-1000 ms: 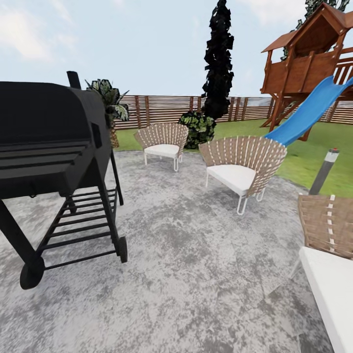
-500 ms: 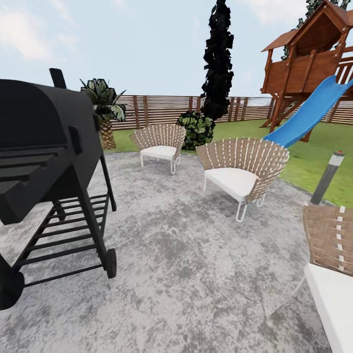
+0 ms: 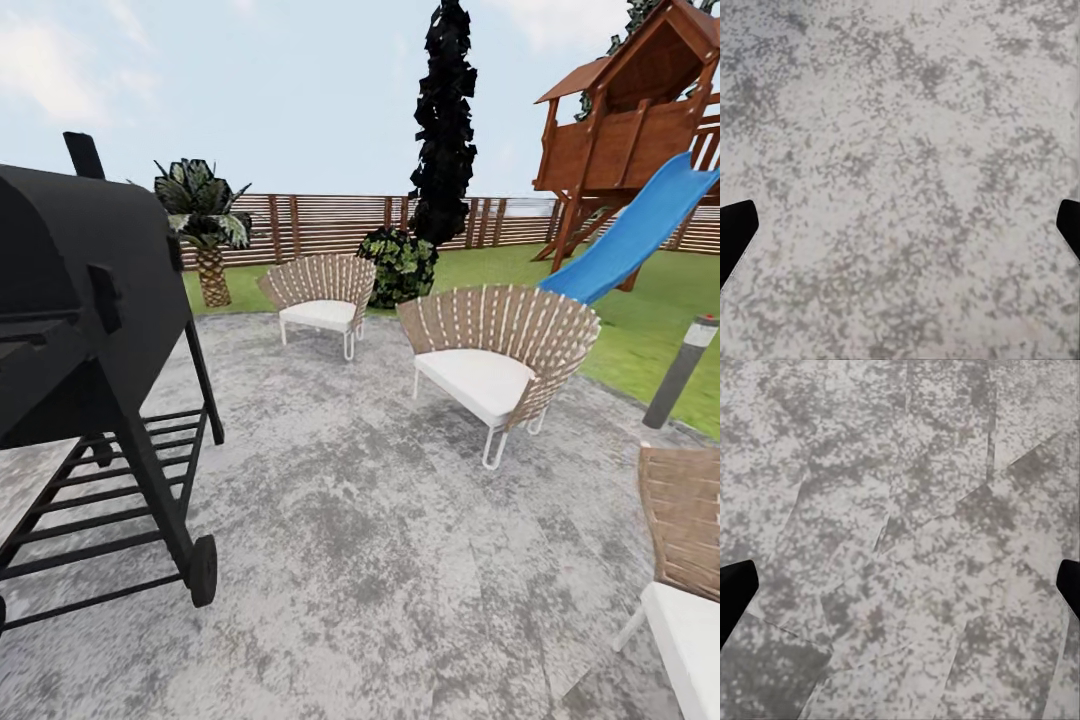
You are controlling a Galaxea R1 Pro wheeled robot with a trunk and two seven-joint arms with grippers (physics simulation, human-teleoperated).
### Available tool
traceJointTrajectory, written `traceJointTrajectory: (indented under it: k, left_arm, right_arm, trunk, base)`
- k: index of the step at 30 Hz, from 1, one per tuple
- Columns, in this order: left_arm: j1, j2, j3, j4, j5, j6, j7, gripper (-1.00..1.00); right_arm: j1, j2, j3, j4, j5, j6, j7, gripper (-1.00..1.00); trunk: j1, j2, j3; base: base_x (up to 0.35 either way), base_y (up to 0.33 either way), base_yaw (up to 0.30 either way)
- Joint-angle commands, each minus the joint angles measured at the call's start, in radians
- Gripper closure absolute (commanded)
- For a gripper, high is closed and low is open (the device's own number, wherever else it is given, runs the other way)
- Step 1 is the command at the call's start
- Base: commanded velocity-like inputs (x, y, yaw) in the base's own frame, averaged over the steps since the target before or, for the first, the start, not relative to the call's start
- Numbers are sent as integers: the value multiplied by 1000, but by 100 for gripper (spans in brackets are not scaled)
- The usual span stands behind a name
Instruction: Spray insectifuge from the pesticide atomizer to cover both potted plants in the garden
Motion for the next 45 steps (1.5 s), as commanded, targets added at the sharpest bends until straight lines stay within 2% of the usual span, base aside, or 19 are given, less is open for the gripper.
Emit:
traceJointTrajectory:
  k: [1, 45]
  left_arm:
    - [-1, 0, 1, 1, 1, -3, 0, -100]
    - [-1, 0, 1, 1, -1, -3, 0, -100]
  right_arm:
    - [-1, 0, -2, 0, 2, -3, 1, -100]
    - [-1, 2, -1, 2, 4, -2, 2, -100]
  trunk:
    - [0, 0, -1]
    - [0, 0, -1]
  base:
    - [339, -4, 0]
    - [339, 0, 0]
